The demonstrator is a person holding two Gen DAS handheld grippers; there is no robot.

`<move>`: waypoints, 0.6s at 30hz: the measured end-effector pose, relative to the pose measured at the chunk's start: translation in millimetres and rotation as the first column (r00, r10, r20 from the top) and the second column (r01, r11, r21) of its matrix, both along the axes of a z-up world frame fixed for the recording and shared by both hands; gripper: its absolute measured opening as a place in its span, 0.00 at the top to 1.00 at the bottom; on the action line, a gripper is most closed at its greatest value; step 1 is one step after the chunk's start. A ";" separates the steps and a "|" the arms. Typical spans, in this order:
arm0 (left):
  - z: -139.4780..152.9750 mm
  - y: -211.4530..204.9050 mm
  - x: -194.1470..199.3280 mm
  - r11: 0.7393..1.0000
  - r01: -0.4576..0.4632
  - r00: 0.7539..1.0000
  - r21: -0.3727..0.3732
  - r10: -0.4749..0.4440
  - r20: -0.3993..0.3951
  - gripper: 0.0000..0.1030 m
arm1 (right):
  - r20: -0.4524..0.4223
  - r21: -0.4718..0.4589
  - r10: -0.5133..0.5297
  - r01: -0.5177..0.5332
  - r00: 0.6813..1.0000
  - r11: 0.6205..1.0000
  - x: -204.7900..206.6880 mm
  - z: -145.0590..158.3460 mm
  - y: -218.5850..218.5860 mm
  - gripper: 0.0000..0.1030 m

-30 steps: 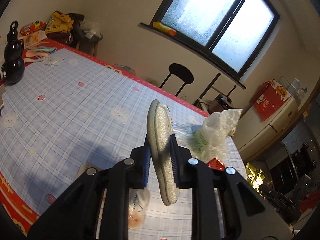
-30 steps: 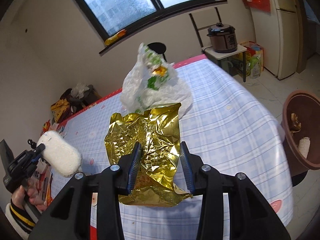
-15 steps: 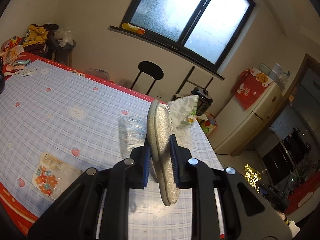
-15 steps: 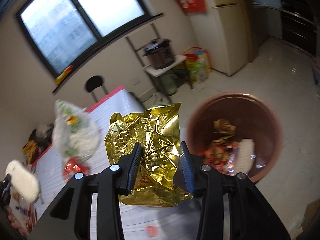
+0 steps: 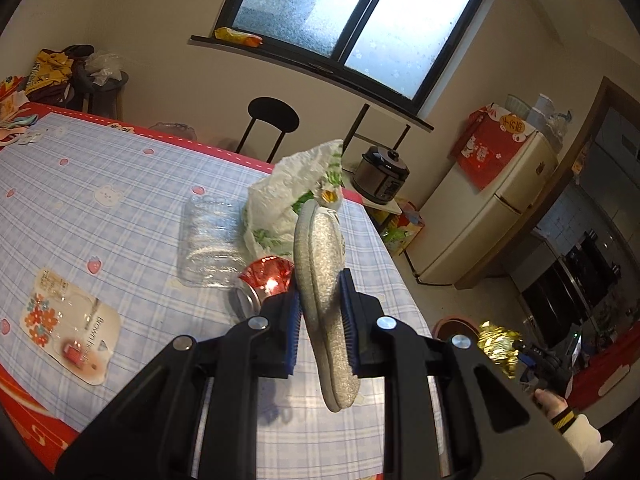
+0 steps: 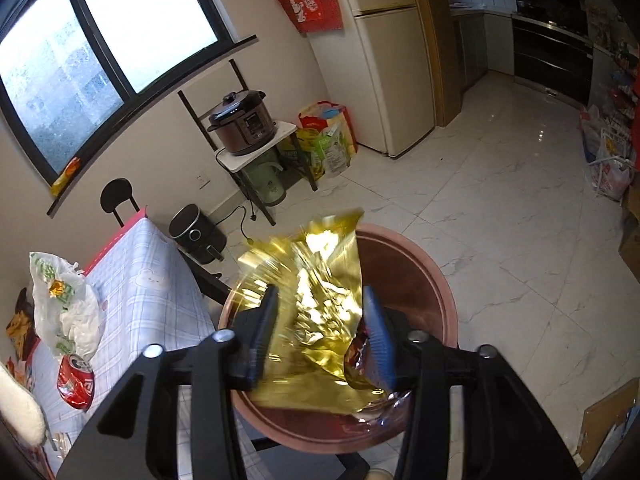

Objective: Collect trash
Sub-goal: 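Carry the gold foil over the brown bin and open the right tool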

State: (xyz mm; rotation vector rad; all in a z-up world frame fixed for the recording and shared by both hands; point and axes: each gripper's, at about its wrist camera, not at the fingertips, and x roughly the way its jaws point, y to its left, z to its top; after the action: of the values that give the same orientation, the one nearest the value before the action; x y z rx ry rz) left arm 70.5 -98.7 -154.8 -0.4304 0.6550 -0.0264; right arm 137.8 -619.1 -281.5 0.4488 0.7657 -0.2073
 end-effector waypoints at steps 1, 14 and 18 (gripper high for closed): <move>-0.3 -3.9 -0.2 1.000 0.004 1.000 0.001 -0.004 0.000 0.79 | 0.007 -0.004 0.001 -0.001 1.000 1.000 -0.3 0.9 -2.6 0.41; 1.4 -94.3 40.9 0.975 0.222 0.975 -0.013 -0.222 0.027 0.79 | 0.055 0.006 0.021 -0.021 0.998 1.000 -48.1 22.7 -14.5 0.08; -5.0 -144.2 64.2 0.942 0.333 0.943 -0.028 -0.333 0.026 0.79 | 0.046 -0.006 0.022 -0.022 0.999 1.000 -72.8 25.9 -18.4 0.06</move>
State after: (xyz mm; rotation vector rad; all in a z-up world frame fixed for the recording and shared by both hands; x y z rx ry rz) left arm 134.7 -242.9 -159.8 -0.3452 0.7015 -0.3632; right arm 65.0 -637.5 -255.5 0.4380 0.7249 -0.1780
